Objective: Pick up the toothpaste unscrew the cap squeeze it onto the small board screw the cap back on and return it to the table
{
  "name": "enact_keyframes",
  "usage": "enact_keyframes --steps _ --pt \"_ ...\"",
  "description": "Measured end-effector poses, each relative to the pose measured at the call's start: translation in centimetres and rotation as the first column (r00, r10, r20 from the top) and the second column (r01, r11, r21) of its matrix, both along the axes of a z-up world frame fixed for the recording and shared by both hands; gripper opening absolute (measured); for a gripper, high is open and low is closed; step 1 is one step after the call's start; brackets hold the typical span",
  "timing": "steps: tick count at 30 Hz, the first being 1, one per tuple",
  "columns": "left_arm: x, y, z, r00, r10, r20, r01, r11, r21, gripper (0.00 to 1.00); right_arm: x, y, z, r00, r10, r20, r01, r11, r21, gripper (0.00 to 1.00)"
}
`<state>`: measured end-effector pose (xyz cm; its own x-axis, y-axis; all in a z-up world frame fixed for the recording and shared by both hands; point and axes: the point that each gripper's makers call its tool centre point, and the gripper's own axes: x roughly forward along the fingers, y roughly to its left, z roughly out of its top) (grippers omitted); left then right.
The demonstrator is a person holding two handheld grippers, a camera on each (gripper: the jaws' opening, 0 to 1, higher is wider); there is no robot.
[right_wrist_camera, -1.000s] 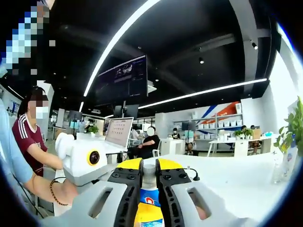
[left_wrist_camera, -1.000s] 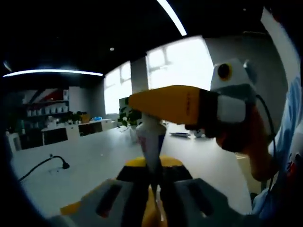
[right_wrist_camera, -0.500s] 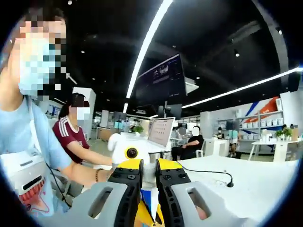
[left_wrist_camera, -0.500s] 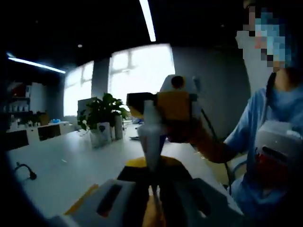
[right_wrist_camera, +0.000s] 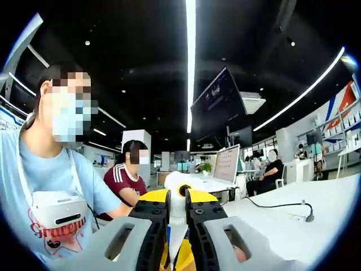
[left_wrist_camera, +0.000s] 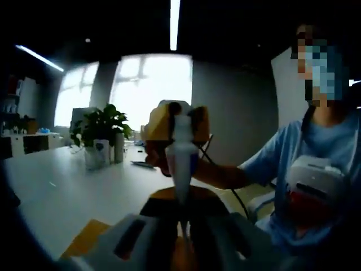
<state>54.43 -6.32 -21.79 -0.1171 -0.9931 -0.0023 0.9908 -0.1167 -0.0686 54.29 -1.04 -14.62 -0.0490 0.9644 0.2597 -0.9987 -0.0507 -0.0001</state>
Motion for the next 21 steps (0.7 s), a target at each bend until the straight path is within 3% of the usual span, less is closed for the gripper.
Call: enact_keyframes --steps 6,9,12,16,18,21 --pt "0.1 0.1 0.1 1.000 0.018 -0.007 -0.018 1.000 -0.013 0.04 0.1 0.0 0.2 1.000 -0.011 0.000 0.011 1.000 0.014 0.10" --pt "0.9 0.1 0.3 0.996 0.091 -0.017 -0.091 0.996 -0.006 0.04 1.0 0.1 0.4 0.995 -0.100 0.017 0.100 0.995 0.004 0.11" --pt "2.0 0.3 0.2 0.985 0.174 0.003 -0.174 0.985 0.017 0.04 1.8 0.0 0.4 0.977 -0.211 0.033 0.212 0.977 -0.019 0.12" --pt "3.0 0.6 -0.6 0.959 0.278 0.049 -0.280 0.959 0.053 0.04 3.1 -0.6 0.5 0.922 -0.386 0.034 0.387 0.921 -0.042 0.38" --pt "3.2 0.6 -0.7 0.943 0.328 0.061 -0.331 0.942 0.056 0.04 3.4 -1.0 0.1 0.874 -0.479 0.078 0.484 0.872 -0.075 0.43" --pt "3.4 0.9 -0.2 0.915 0.402 0.032 -0.403 0.915 0.034 0.04 2.9 -1.1 0.2 0.802 -0.585 0.120 0.594 0.802 -0.062 0.45"
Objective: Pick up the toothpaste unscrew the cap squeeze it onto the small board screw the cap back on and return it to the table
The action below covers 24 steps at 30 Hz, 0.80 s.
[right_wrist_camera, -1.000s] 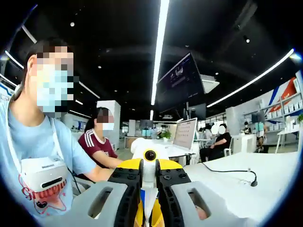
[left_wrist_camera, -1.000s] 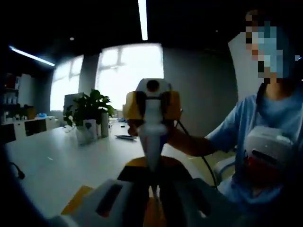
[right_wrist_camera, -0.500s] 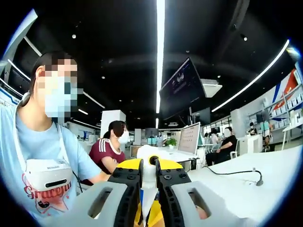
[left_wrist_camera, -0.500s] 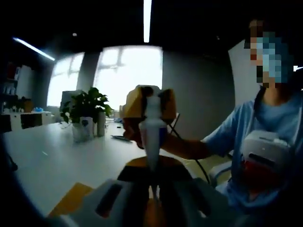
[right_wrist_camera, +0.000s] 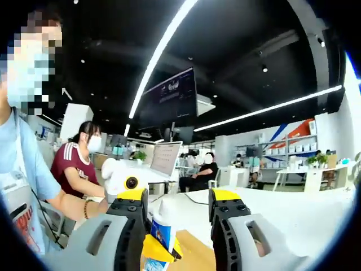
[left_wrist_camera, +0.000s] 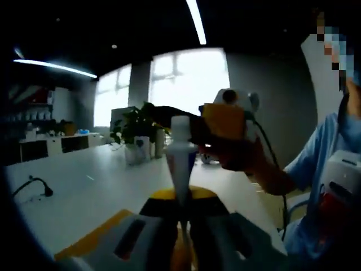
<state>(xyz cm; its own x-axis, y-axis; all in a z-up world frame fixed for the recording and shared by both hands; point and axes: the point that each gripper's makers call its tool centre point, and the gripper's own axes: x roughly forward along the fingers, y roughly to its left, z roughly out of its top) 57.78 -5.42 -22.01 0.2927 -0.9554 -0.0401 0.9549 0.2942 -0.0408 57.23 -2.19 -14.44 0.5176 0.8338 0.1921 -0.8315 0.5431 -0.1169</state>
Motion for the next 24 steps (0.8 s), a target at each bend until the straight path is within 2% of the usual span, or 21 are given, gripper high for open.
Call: enact_keyframes --steps 3,7,9,11,13,14,15,17,19,24 --pt "-0.1 0.2 0.2 0.999 0.033 -0.007 -0.033 0.999 -0.014 0.04 -0.3 0.0 0.2 0.997 -0.080 0.011 0.080 0.997 0.024 0.40" --pt "-0.3 0.1 0.0 0.999 0.038 0.004 -0.038 0.999 -0.006 0.04 -0.3 0.3 0.5 0.996 -0.081 0.024 0.080 0.995 0.064 0.24" --pt "0.1 0.2 -0.1 0.998 0.067 0.021 -0.067 0.998 0.006 0.04 0.0 0.2 0.4 0.995 -0.098 -0.001 0.098 0.992 0.080 0.26" --pt "0.6 0.5 -0.2 0.993 0.116 0.033 -0.117 0.993 0.018 0.04 0.5 -0.3 0.1 0.987 -0.158 -0.033 0.160 0.984 0.074 0.27" --pt "1.4 1.0 -0.6 0.981 0.191 0.012 -0.192 0.981 0.038 0.04 0.8 -1.0 0.0 0.976 -0.213 -0.035 0.215 0.974 0.075 0.27" --pt "1.8 1.3 -0.9 0.971 0.239 0.005 -0.239 0.970 0.055 0.04 0.7 -0.9 0.0 0.976 -0.214 -0.038 0.217 0.973 0.082 0.27" --pt "2.0 1.3 -0.5 0.966 0.260 0.004 -0.260 0.965 0.027 0.04 0.7 -0.9 0.1 0.976 -0.214 -0.046 0.217 0.972 0.092 0.27" --pt "1.7 1.1 -0.6 0.969 0.247 0.011 -0.248 0.969 0.027 0.04 0.8 -0.6 -0.1 0.976 -0.207 -0.072 0.213 0.972 0.096 0.27" --pt "1.7 0.9 -0.5 0.965 0.258 0.050 -0.260 0.965 0.036 0.04 1.1 -0.1 -0.4 0.973 -0.216 -0.076 0.221 0.972 0.074 0.27" --pt "0.9 0.2 -0.2 0.964 0.250 0.090 -0.253 0.967 0.032 0.04 1.2 1.3 -0.5 0.970 -0.240 -0.047 0.241 0.971 0.007 0.24"
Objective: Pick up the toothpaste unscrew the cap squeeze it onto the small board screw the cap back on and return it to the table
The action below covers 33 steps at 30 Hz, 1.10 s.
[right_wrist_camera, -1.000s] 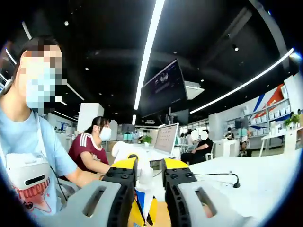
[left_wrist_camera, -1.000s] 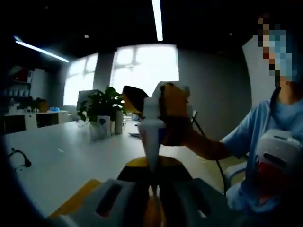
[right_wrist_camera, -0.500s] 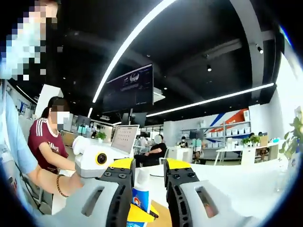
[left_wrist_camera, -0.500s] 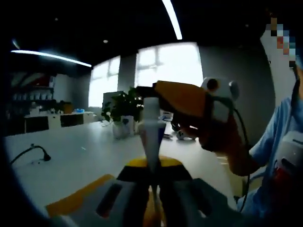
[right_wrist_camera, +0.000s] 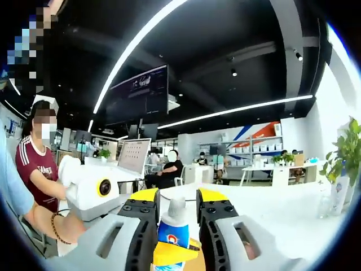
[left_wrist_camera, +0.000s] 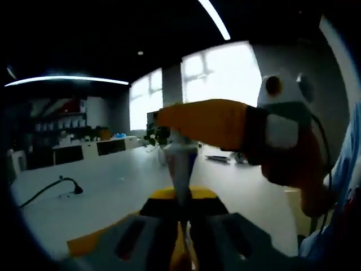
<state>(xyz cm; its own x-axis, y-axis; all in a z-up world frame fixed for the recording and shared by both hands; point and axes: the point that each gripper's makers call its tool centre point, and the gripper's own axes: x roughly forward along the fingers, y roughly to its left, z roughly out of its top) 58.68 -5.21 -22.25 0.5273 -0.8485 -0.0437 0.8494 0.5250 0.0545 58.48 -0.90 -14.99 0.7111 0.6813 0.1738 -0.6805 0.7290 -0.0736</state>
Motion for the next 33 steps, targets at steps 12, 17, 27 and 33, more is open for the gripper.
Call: enact_keyframes --steps 12,17,27,33 --pt "-0.6 0.2 0.5 1.000 0.013 0.025 -0.012 0.999 -0.032 0.04 -0.8 0.6 0.4 0.999 0.035 0.013 -0.036 0.999 0.011 0.10" --pt "-1.1 -0.1 1.1 0.997 -0.041 0.063 0.042 0.999 -0.009 0.04 -1.2 0.6 1.0 0.996 0.085 0.019 -0.086 0.996 0.027 0.10" --pt "-2.6 0.2 1.5 0.891 -0.447 -0.078 0.444 0.895 -0.046 0.04 -2.3 2.7 1.1 0.899 0.432 -0.074 -0.436 0.897 -0.067 0.10" --pt "-4.1 0.4 0.4 0.767 -0.627 -0.135 0.629 0.777 -0.032 0.03 -3.4 3.2 0.0 0.689 0.711 -0.143 -0.723 0.689 -0.051 0.10"
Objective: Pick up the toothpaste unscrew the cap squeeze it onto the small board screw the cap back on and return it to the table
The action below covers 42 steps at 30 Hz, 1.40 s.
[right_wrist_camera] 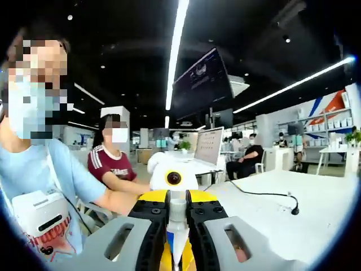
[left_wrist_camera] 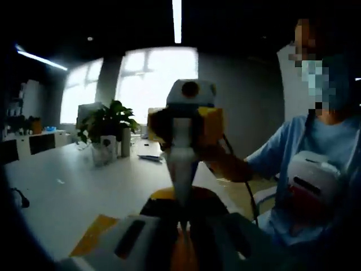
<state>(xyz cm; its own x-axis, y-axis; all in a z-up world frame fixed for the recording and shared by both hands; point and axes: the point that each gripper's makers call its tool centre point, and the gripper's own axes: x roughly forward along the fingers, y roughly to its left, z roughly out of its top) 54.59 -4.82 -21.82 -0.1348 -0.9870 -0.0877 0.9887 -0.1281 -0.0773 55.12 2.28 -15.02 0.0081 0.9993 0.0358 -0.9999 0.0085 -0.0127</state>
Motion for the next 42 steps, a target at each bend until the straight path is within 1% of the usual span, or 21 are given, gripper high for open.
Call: enact_keyframes --steps 2,5,6,10,12,15,16,17,19,22,23,24,25,27,29,30,31,33,35,38,42 --pt "0.5 -0.1 -0.5 1.000 0.012 -0.002 -0.012 1.000 0.003 0.03 -0.2 0.0 -0.4 0.997 0.072 -0.003 -0.072 0.997 0.006 0.10" --pt "0.3 -0.5 -0.6 1.000 -0.004 -0.022 0.004 1.000 -0.014 0.03 -0.3 -0.4 -0.3 0.985 0.158 -0.073 -0.154 0.986 0.056 0.10" --pt "0.1 -0.6 -0.5 1.000 -0.016 -0.024 0.015 1.000 -0.022 0.03 -0.5 -0.6 -0.2 0.980 0.187 -0.064 -0.182 0.981 0.072 0.10" --pt "0.1 -0.8 -0.4 1.000 -0.016 -0.017 0.015 1.000 -0.016 0.03 -0.7 -0.8 -0.3 0.981 0.187 -0.043 -0.184 0.981 0.060 0.10" --pt "-0.4 -0.7 -0.3 1.000 -0.014 -0.002 0.014 1.000 -0.016 0.03 -1.2 -0.6 -0.3 0.979 0.187 -0.079 -0.182 0.981 0.066 0.11" --pt "0.7 -0.4 -0.2 0.994 0.082 0.077 -0.081 0.997 -0.017 0.03 -0.4 -0.7 0.1 0.999 0.049 0.013 -0.050 0.994 0.098 0.12" --pt "1.1 -0.3 -0.2 0.987 0.113 0.112 -0.111 0.994 -0.018 0.03 -0.3 -0.7 0.2 0.999 0.035 0.013 -0.036 0.994 0.107 0.13" --pt "1.4 -0.1 -0.2 0.983 0.136 0.124 -0.136 0.991 -0.013 0.03 0.4 -1.0 0.7 0.999 -0.044 0.020 0.041 0.990 0.138 0.18" --pt "1.4 0.0 0.1 0.978 0.161 0.134 -0.159 0.987 -0.027 0.03 1.4 -1.7 1.1 0.986 -0.167 -0.002 0.165 0.974 0.152 0.27" --pt "1.9 0.1 0.7 0.969 0.217 0.122 -0.213 0.976 -0.048 0.04 1.1 -2.4 1.2 0.958 -0.276 -0.075 0.285 0.942 0.176 0.25" --pt "2.1 0.1 0.8 0.962 0.241 0.131 -0.236 0.970 -0.056 0.04 1.3 -2.8 1.2 0.935 -0.330 -0.127 0.350 0.915 0.201 0.25" --pt "2.1 0.0 0.7 0.958 0.248 0.142 -0.243 0.969 -0.051 0.04 1.6 -3.3 1.9 0.906 -0.396 -0.149 0.422 0.868 0.263 0.25" --pt "2.2 0.0 0.6 0.956 0.250 0.155 -0.248 0.968 -0.034 0.04 1.6 -3.6 1.8 0.882 -0.444 -0.157 0.471 0.839 0.273 0.25" --pt "3.1 0.2 0.6 0.938 0.302 0.168 -0.300 0.953 -0.035 0.04 2.1 -4.0 1.1 0.816 -0.563 -0.129 0.577 0.782 0.236 0.28" --pt "3.3 0.3 0.7 0.934 0.320 0.158 -0.319 0.947 -0.037 0.04 2.0 -3.7 0.2 0.759 -0.645 -0.084 0.649 0.742 0.169 0.27" --pt "3.5 0.5 1.1 0.924 0.351 0.153 -0.347 0.936 -0.056 0.04 2.0 -3.5 0.4 0.720 -0.691 -0.062 0.689 0.704 0.172 0.27" --pt "3.8 0.6 1.5 0.909 0.388 0.153 -0.380 0.921 -0.082 0.04 1.8 -3.3 0.5 0.711 -0.702 -0.050 0.698 0.694 0.179 0.26" --pt "3.8 0.7 1.4 0.895 0.419 0.155 -0.414 0.908 -0.068 0.04 1.7 -2.9 0.6 0.671 -0.741 -0.030 0.732 0.656 0.184 0.23" --pt "3.6 0.7 1.4 0.892 0.423 0.161 -0.418 0.906 -0.068 0.04 1.8 -2.5 0.6 0.638 -0.770 0.006 0.758 0.629 0.174 0.23" --pt "3.4 0.7 1.3 0.890 0.430 0.152 -0.424 0.903 -0.072 0.04 2.2 -2.1 0.5 0.609 -0.793 0.006 0.783 0.603 0.155 0.22" --pt "3.7 0.8 0.5 0.866 0.471 0.166 -0.471 0.881 -0.042 0.04 2.8 -2.1 0.0 0.579 -0.815 -0.020 0.810 0.571 0.133 0.13"
